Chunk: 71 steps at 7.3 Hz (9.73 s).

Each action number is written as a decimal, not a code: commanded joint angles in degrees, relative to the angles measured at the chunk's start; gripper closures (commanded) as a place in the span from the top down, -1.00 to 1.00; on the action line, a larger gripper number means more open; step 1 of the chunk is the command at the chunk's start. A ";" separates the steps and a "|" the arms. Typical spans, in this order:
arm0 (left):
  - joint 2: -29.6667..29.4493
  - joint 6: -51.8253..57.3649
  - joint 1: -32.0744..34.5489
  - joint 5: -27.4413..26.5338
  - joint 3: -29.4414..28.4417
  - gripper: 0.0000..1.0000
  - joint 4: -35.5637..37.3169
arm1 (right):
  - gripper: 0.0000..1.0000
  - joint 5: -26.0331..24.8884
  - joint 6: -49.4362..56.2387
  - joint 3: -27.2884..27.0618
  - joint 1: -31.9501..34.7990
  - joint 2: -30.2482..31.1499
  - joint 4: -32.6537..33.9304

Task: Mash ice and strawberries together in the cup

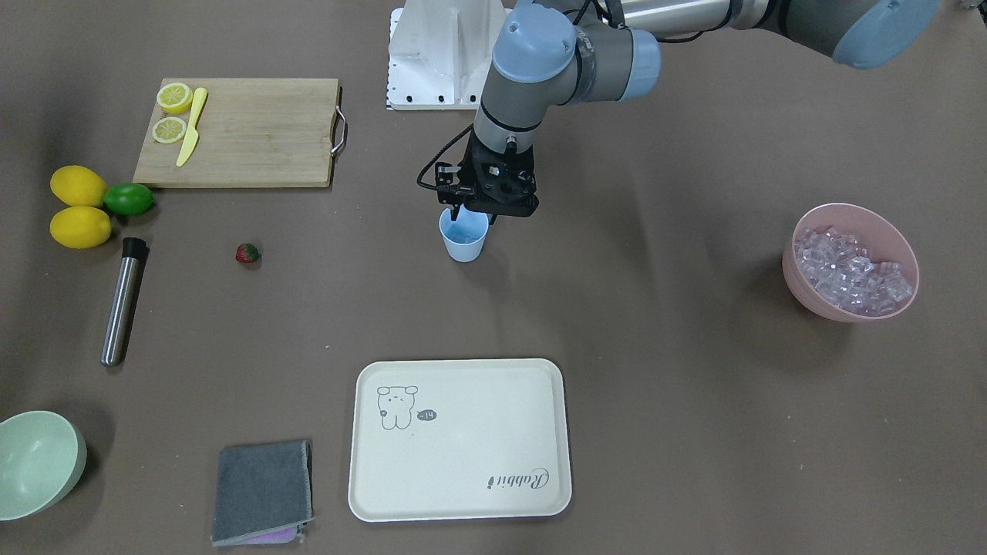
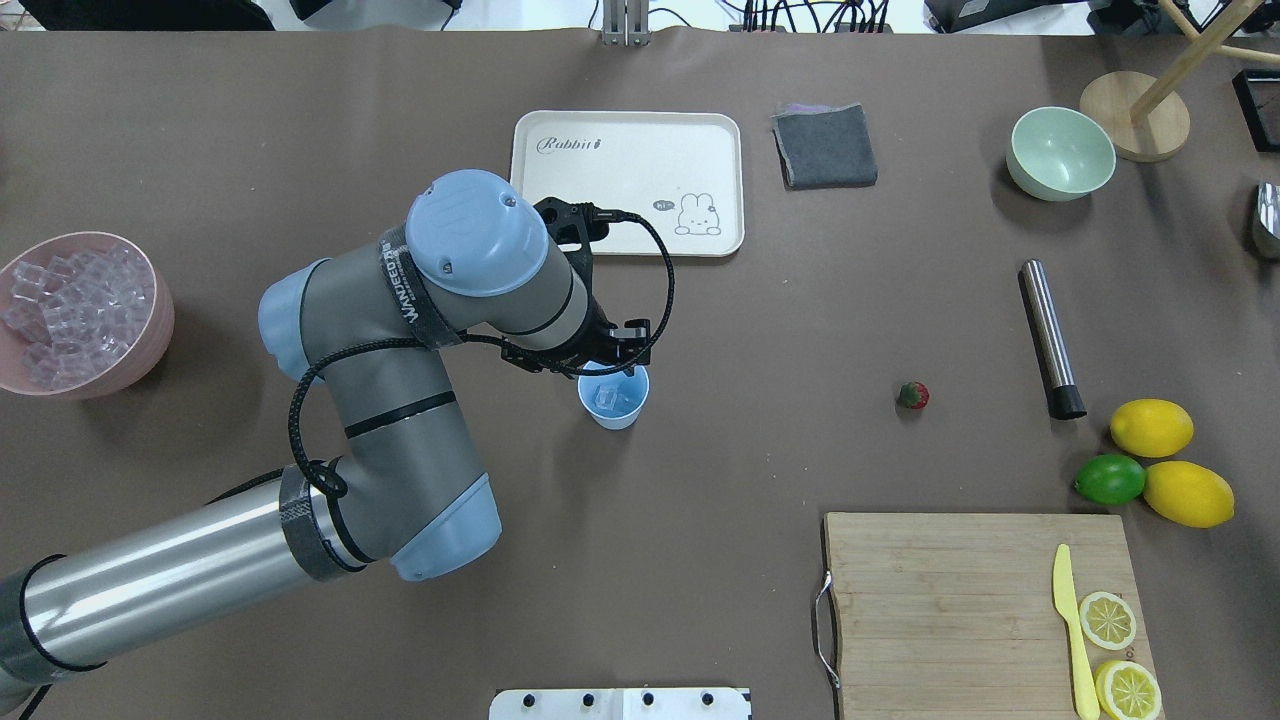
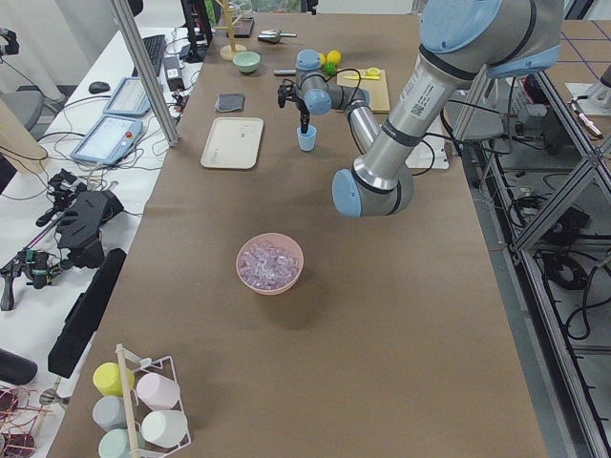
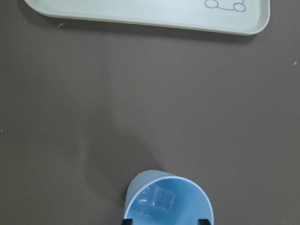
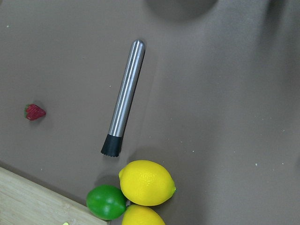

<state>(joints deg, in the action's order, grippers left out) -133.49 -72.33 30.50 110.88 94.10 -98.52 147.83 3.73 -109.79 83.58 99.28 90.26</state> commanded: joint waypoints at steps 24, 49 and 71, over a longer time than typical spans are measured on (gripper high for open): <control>44.10 16.61 30.76 11.28 -0.31 0.76 -18.62 | 1.00 -0.17 -0.03 -1.39 0.00 -0.23 -0.09; 39.20 14.76 23.48 14.80 14.79 -1.00 -13.89 | 1.00 0.00 -0.12 -2.09 0.00 0.74 0.00; 0.77 -2.73 -0.36 2.05 0.46 0.38 -3.43 | 1.00 0.09 -0.12 -2.09 -0.96 0.04 0.00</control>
<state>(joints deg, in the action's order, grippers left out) -132.79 -75.01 30.00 112.87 94.20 -102.09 147.85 3.60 -111.88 82.73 99.32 90.26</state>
